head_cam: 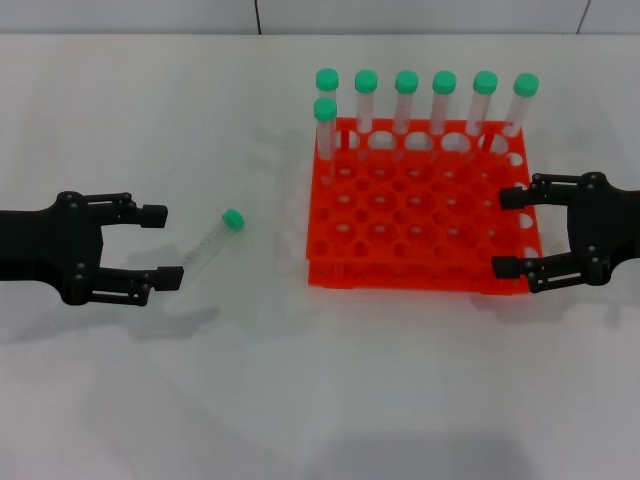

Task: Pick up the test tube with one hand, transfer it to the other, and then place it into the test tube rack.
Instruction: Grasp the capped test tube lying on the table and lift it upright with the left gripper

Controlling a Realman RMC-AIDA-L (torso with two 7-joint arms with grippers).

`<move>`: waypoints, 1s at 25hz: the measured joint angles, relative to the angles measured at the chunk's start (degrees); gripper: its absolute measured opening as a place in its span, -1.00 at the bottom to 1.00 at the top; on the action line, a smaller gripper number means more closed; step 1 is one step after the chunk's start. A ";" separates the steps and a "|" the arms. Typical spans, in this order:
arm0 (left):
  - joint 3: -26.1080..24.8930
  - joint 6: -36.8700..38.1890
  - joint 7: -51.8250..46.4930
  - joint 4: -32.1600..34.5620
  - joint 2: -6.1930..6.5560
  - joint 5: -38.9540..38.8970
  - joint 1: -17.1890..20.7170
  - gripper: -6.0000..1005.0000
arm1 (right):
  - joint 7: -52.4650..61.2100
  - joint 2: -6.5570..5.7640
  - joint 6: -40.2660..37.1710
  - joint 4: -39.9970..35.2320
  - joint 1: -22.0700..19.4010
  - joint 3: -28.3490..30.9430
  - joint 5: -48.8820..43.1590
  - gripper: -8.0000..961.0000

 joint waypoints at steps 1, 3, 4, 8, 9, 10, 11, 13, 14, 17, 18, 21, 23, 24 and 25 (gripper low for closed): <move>0.00 -0.03 0.00 0.00 -0.01 0.00 0.00 0.64 | -0.01 0.00 0.00 -0.03 0.00 0.00 0.00 0.82; 0.00 -0.17 -0.01 0.00 -0.02 0.00 0.00 0.64 | -0.01 0.00 0.04 -0.07 0.04 0.00 -0.01 0.82; 0.00 -0.23 -0.01 0.00 -0.03 0.01 0.00 0.64 | -0.02 0.02 0.07 -0.09 0.06 0.00 -0.03 0.82; 0.00 -0.43 0.00 0.00 -0.05 0.01 0.00 0.63 | -0.04 0.04 0.18 -0.09 0.15 0.00 0.00 0.82; 0.00 -0.45 -0.01 0.00 -0.05 0.01 0.00 0.63 | -0.04 0.05 0.21 -0.09 0.16 0.00 0.01 0.82; -0.01 -0.47 -0.03 0.00 -0.05 0.01 0.00 0.63 | -0.04 0.05 0.26 -0.09 0.16 0.00 0.02 0.82; -0.04 -0.50 -0.22 0.00 -0.05 0.01 -0.01 0.63 | -0.04 0.05 0.31 -0.09 0.15 0.00 0.03 0.82; -0.08 -0.51 -1.43 0.27 -0.05 -0.05 -0.07 0.63 | -0.04 0.07 0.45 -0.09 0.06 0.00 0.11 0.82; -0.08 -0.49 -2.64 0.78 -0.16 -0.07 -0.10 0.63 | -0.04 0.07 0.49 -0.09 0.01 0.01 0.16 0.82; -0.02 -0.52 -8.80 5.06 -1.29 0.28 0.09 0.63 | -0.05 0.11 0.52 -0.30 -0.38 0.34 0.43 0.82; -0.05 -0.61 -12.11 7.72 -2.02 0.74 0.40 0.63 | -0.13 0.15 0.52 -0.43 -0.56 0.69 0.49 0.82; -0.21 -0.28 -21.13 15.15 -3.64 1.43 1.17 0.63 | -0.70 0.26 0.53 -0.59 -1.20 2.17 0.57 0.82; -0.07 0.88 -26.15 19.60 -4.21 1.50 1.55 0.63 | -1.16 0.26 0.52 -0.60 -1.57 2.91 0.62 0.82; -0.06 1.93 -28.47 21.54 -4.39 1.51 1.67 0.63 | -1.33 0.27 0.53 -0.60 -1.66 3.01 0.63 0.82; -0.03 2.92 -30.55 23.16 -4.50 1.52 1.75 0.63 | -1.53 0.30 0.59 -0.60 -1.74 3.11 0.64 0.82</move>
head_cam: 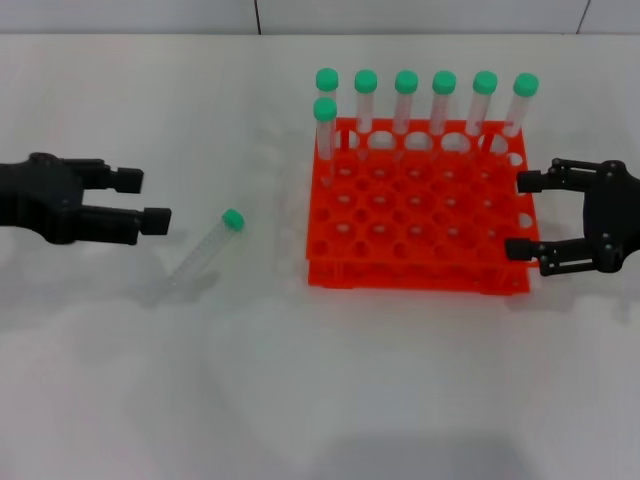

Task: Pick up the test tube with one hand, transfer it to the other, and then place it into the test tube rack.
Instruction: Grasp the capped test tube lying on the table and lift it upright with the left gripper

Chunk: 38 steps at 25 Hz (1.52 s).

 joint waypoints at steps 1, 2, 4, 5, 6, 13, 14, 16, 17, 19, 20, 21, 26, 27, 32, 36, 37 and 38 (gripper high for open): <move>0.02 1.13 -2.58 2.20 -0.02 0.15 -0.05 0.63 | -0.19 0.06 0.08 0.00 -0.02 0.20 0.00 0.82; 0.03 1.50 -4.14 3.12 -0.02 0.61 -0.18 0.63 | -0.40 0.12 0.17 -0.01 -0.04 0.40 0.01 0.82; 0.06 1.94 -9.90 5.88 0.21 3.09 -1.06 0.63 | -0.91 0.37 0.27 -0.11 -0.09 1.04 0.02 0.82; 0.08 2.02 -13.37 6.90 0.44 5.65 -1.84 0.63 | -1.16 0.47 0.31 -0.28 -0.14 1.25 0.02 0.82; 0.20 2.09 -16.32 7.62 0.68 8.10 -2.78 0.63 | -1.35 0.57 0.37 -0.42 -0.17 1.42 0.02 0.82; 5.88 1.67 -28.26 5.77 1.83 23.76 -9.07 0.63 | -2.85 1.50 2.10 -0.85 -0.36 1.54 0.02 0.82; 6.64 1.42 -28.93 5.51 1.64 25.60 -9.73 0.63 | -3.10 1.60 2.48 -0.87 -0.36 1.55 0.01 0.82; 9.03 0.40 -30.44 4.83 0.79 30.46 -11.28 0.63 | -3.52 1.80 2.69 -0.88 -0.36 1.55 -0.01 0.82; 10.27 -0.31 -31.04 4.42 0.35 32.18 -11.86 0.63 | -3.66 1.91 2.73 -0.88 -0.36 1.55 -0.02 0.82; 12.47 -2.41 -32.28 3.41 -0.52 35.49 -12.63 0.63 | -3.74 2.00 2.79 -0.89 -0.36 1.55 -0.03 0.82; 13.09 -3.42 -32.68 2.83 -0.81 36.11 -12.93 0.63 | -3.86 2.26 2.95 -0.90 -0.35 1.55 -0.02 0.82; 13.62 -4.41 -33.02 2.20 -1.09 36.64 -13.32 0.62 | -3.89 2.31 2.96 -0.92 -0.35 1.55 -0.02 0.82; 15.10 -8.57 -33.80 -1.26 -2.52 37.15 -15.39 0.61 | -3.96 2.45 2.97 -0.98 -0.72 1.55 -0.02 0.82; 15.42 -9.33 -34.05 -1.77 -2.76 37.20 -15.60 0.60 | -3.96 2.47 2.96 -0.98 -0.80 1.55 -0.02 0.82; 16.34 -12.21 -35.39 -4.07 -4.25 37.48 -16.88 0.58 | -3.96 2.57 2.95 -0.98 -0.85 1.55 -0.02 0.82; 17.30 -13.87 -36.21 -5.90 -5.00 37.53 -17.75 0.57 | -3.99 2.77 3.04 -0.97 -0.87 1.53 -0.17 0.82; 17.91 -14.41 -36.55 -6.68 -5.11 37.49 -18.00 0.57 | -4.01 2.82 3.06 -0.98 -0.87 1.50 -0.23 0.82; 18.48 -14.78 -36.84 -7.32 -5.18 37.40 -18.20 0.56 | -4.02 2.86 3.08 -0.97 -0.87 1.49 -0.29 0.82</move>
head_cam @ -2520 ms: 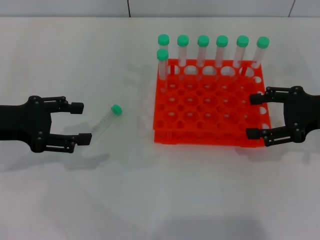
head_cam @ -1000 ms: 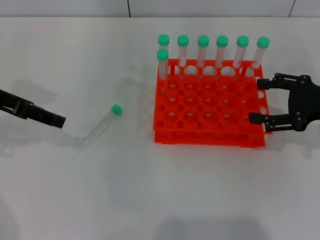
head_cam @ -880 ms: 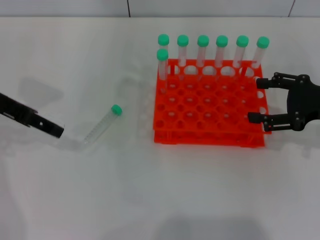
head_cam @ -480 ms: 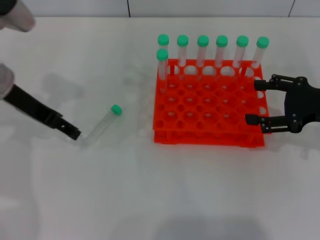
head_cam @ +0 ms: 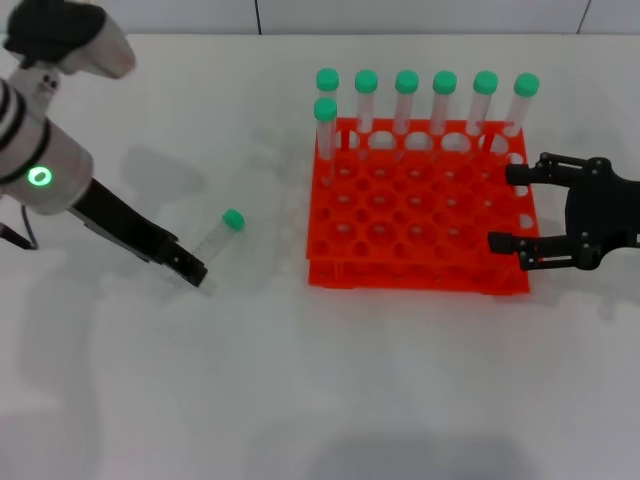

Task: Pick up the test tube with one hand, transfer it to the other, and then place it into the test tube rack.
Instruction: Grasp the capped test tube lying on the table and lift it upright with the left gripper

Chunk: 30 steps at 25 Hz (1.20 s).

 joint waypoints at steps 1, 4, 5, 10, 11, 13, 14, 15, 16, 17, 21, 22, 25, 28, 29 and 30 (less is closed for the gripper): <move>0.77 -0.51 -0.38 -0.76 -0.02 -0.05 -0.27 0.56 | -0.02 0.02 0.02 -0.01 -0.02 -0.01 -0.04 0.82; 1.93 -1.28 -0.95 -1.50 -0.11 -0.12 -0.61 0.55 | -0.06 0.04 0.05 -0.01 -0.09 -0.03 -0.12 0.82; 2.07 -1.42 -1.14 -1.53 -0.17 -0.13 -0.72 0.55 | -0.08 0.04 0.05 -0.01 -0.11 -0.04 -0.13 0.82; 2.27 -1.62 -1.61 -1.56 -0.25 -0.16 -1.16 0.53 | -0.40 0.03 0.06 0.00 -0.30 -0.03 -0.14 0.82; 2.29 -1.63 -1.68 -1.59 -0.26 -0.16 -1.28 0.53 | -0.44 0.02 0.06 0.00 -0.33 -0.04 -0.14 0.82; 2.54 -1.71 -2.03 -1.75 -0.28 -0.17 -1.38 0.52 | -0.45 0.01 0.06 0.00 -0.33 -0.03 -0.14 0.82; 2.89 -1.87 -2.38 -1.95 -0.28 -0.17 -1.45 0.52 | -0.46 0.00 0.06 0.00 -0.34 -0.03 -0.15 0.82; 3.27 -2.07 -2.75 -2.13 -0.29 -0.17 -1.52 0.45 | -0.46 0.00 0.06 0.00 -0.35 -0.03 -0.15 0.82; 3.73 -2.28 -3.13 -2.28 -0.29 -0.17 -1.55 0.39 | -0.47 0.00 0.08 0.00 -0.35 -0.03 -0.15 0.82; 4.29 -2.53 -3.57 -2.42 -0.30 -0.17 -1.61 0.33 | -0.48 0.00 0.10 0.00 -0.35 -0.03 -0.15 0.82; 5.50 -2.87 -4.65 -2.48 -0.30 -0.14 -1.63 0.04 | -0.55 0.00 0.14 0.01 -0.36 -0.03 -0.14 0.82; 5.64 -2.91 -4.86 -2.48 -0.30 -0.15 -1.64 -0.06 | -0.56 0.00 0.14 0.00 -0.35 -0.03 -0.12 0.82; 5.87 -3.25 -5.30 -2.68 -0.30 -0.06 -1.67 -0.37 | -0.56 0.03 0.14 0.00 -0.36 -0.03 -0.03 0.82; 5.95 -3.56 -5.60 -3.36 -0.30 0.15 -1.74 -0.38 | -0.56 0.10 0.15 0.01 -0.47 -0.03 0.00 0.82; 5.99 -3.61 -5.70 -3.49 -0.30 0.21 -1.76 -0.38 | -0.56 0.11 0.14 0.01 -0.49 -0.03 0.01 0.82; 6.08 -3.62 -5.83 -3.59 -0.30 0.27 -1.76 -0.38 | -0.56 0.11 0.14 0.01 -0.55 -0.03 0.04 0.82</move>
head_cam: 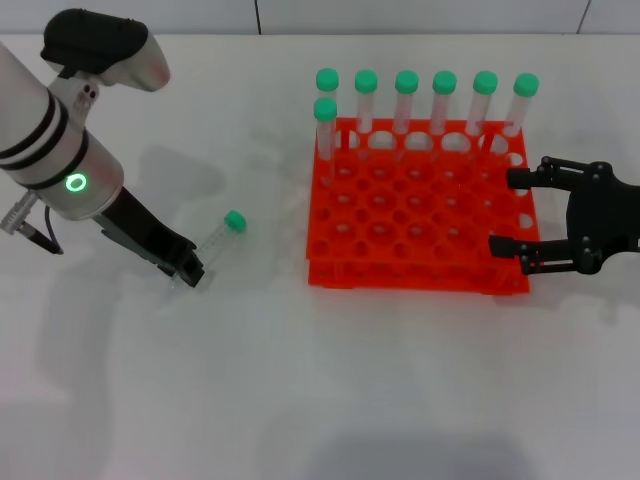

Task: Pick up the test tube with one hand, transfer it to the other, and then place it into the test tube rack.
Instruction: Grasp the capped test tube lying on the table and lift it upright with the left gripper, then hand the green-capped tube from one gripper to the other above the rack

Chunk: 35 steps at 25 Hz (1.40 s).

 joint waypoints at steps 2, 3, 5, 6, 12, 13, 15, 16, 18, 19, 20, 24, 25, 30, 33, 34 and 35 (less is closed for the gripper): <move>0.53 -0.10 -0.45 -0.20 0.02 0.15 0.00 -0.38 | -0.01 0.01 0.00 0.00 -0.08 0.00 0.03 0.82; 0.97 -0.29 -0.83 -0.20 0.03 0.24 0.00 -0.38 | -0.06 0.02 0.00 0.00 -0.16 0.00 0.04 0.82; 2.24 -0.82 -1.81 -0.23 0.08 0.50 0.00 -0.38 | -0.14 0.03 0.00 0.03 -0.22 0.00 0.06 0.82; 2.85 -1.02 -2.19 -0.25 0.09 0.66 0.01 -0.38 | -0.25 0.06 0.00 0.10 -0.23 0.00 0.09 0.82; 4.88 -1.99 -3.32 -0.37 0.10 0.89 0.10 -0.38 | -0.57 0.15 0.00 0.33 -0.33 0.00 0.16 0.82; 4.89 -2.11 -3.31 -0.38 0.09 0.82 0.08 -0.41 | -0.57 0.15 0.00 0.34 -0.38 0.00 0.17 0.82; 4.90 -2.22 -3.25 -0.39 0.10 0.63 0.08 -0.48 | -0.58 0.15 0.00 0.35 -0.48 0.00 0.17 0.82; 4.91 -2.26 -3.24 -0.38 0.09 0.61 0.08 -0.51 | -0.59 0.15 0.00 0.35 -0.56 0.00 0.18 0.82; 4.91 -2.32 -3.22 -0.07 0.07 0.48 0.08 -0.57 | -0.59 0.15 0.00 0.24 -0.90 0.00 0.20 0.82; 4.92 -2.37 -3.17 0.15 0.06 0.19 0.09 -0.61 | -0.60 0.15 0.00 0.12 -1.02 0.00 0.23 0.82; 4.92 -2.44 -3.11 0.36 0.04 -0.11 0.16 -0.61 | -0.60 0.15 -0.02 0.05 -1.10 0.00 0.25 0.82; 4.59 -2.93 -2.96 3.50 0.01 -1.27 1.55 -0.60 | -0.38 0.05 -0.36 -0.07 -1.24 0.00 0.26 0.82; 4.54 -3.23 -2.89 5.80 0.00 -1.34 2.67 -0.60 | -0.29 0.04 -0.47 -0.28 -1.44 0.03 0.27 0.82; 4.65 -10.03 2.30 18.02 -0.01 -6.26 9.59 -0.59 | -0.25 0.06 -0.95 -0.77 -1.90 0.17 0.86 0.82; 4.44 -15.86 10.58 22.07 0.11 -15.17 12.96 -0.59 | -0.24 0.07 -1.61 -0.82 -2.01 0.53 0.99 0.82; 4.28 -17.94 14.38 22.72 0.15 -19.57 13.79 -0.59 | -0.23 0.07 -1.76 -0.92 -2.14 0.67 0.99 0.82; 4.03 -19.34 17.54 23.04 0.16 -22.92 14.33 -0.59 | -0.22 0.08 -1.86 -1.09 -2.28 0.71 1.00 0.82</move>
